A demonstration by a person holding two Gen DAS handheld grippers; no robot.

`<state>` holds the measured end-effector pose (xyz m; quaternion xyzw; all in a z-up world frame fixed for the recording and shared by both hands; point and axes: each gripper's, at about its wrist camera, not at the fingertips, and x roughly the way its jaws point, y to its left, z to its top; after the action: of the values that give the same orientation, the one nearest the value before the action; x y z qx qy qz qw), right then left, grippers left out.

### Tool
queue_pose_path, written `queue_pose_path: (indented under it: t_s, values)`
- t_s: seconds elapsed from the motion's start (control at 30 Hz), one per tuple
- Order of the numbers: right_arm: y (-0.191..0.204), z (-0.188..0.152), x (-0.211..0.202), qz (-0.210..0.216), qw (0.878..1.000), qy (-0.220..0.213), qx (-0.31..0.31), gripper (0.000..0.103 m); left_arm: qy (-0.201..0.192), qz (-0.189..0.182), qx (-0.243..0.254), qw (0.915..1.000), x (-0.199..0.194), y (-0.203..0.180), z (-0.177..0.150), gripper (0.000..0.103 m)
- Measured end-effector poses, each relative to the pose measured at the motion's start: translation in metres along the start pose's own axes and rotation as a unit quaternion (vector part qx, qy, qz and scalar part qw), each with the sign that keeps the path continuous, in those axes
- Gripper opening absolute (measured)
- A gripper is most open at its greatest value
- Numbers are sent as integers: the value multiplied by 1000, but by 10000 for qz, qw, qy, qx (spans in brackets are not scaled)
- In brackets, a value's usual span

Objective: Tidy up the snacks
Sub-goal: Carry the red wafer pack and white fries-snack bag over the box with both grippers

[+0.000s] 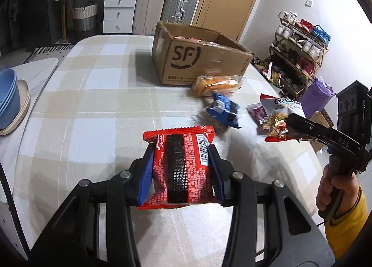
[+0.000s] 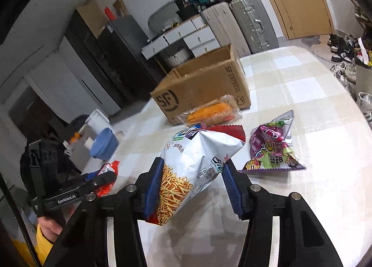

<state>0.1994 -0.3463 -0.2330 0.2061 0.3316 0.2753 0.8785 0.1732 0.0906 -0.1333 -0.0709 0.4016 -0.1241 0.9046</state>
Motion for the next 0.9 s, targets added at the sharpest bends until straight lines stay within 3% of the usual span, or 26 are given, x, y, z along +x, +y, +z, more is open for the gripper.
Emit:
queue_pose_path:
  t_s: [0.53,0.9]
  values:
    - [25,-40,-58,327,9991,-207,-163,52,-269,76,208,9994,-62,-33,-20,40]
    - [35,-20,-65,384,9982,-343,-301,52,-319,-6,322,9990,-79,-42,-19,40]
